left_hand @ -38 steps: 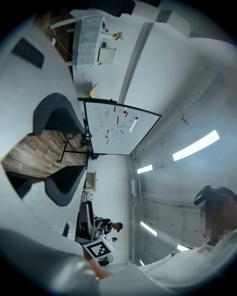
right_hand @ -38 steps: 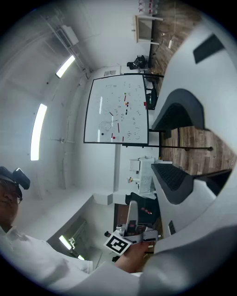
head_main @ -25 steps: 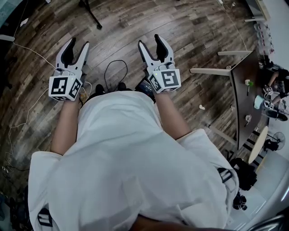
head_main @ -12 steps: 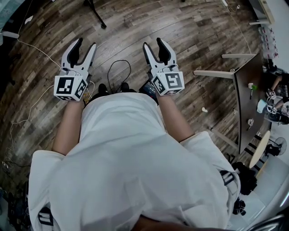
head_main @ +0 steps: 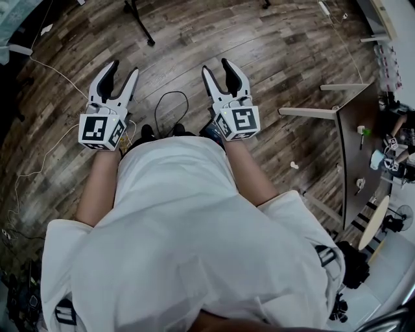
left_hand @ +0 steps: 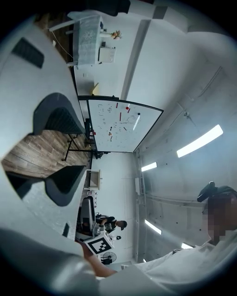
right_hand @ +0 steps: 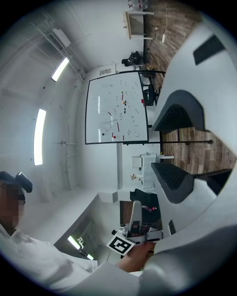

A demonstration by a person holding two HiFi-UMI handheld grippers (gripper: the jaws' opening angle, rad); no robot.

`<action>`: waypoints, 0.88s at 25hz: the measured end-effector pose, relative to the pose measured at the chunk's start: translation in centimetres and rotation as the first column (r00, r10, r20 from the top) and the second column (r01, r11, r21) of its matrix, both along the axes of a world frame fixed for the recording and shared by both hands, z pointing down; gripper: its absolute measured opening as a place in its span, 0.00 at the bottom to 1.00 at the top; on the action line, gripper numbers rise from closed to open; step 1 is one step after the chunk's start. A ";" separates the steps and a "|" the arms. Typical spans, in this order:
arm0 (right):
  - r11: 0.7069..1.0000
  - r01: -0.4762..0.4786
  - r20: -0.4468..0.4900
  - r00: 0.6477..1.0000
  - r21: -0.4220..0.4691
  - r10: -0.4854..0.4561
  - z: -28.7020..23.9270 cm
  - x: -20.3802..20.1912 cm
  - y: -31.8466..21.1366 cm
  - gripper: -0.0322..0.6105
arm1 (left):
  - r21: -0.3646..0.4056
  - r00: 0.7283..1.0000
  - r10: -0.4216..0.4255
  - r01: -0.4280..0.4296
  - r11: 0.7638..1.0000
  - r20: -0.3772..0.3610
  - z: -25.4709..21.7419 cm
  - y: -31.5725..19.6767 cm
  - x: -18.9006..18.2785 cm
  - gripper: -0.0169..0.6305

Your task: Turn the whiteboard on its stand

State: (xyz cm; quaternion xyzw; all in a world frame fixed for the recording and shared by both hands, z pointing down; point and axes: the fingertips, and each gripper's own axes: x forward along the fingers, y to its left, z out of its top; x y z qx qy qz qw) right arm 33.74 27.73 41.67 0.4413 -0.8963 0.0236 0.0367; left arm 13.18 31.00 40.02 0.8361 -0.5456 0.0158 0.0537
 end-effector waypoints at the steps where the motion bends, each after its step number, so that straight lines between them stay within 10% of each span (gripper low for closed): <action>1: 1.000 0.005 -0.004 1.000 0.003 -0.005 0.0 0.2 0.0 0.38 | -0.003 1.000 -0.006 0.006 1.000 -0.002 0.0 0.0 0.2 0.36; 22: 0.994 0.112 -0.073 0.991 -0.018 -0.113 4.2 0.7 -2.9 0.41 | -0.115 0.998 -0.057 0.057 0.992 0.000 4.8 -1.1 2.0 0.36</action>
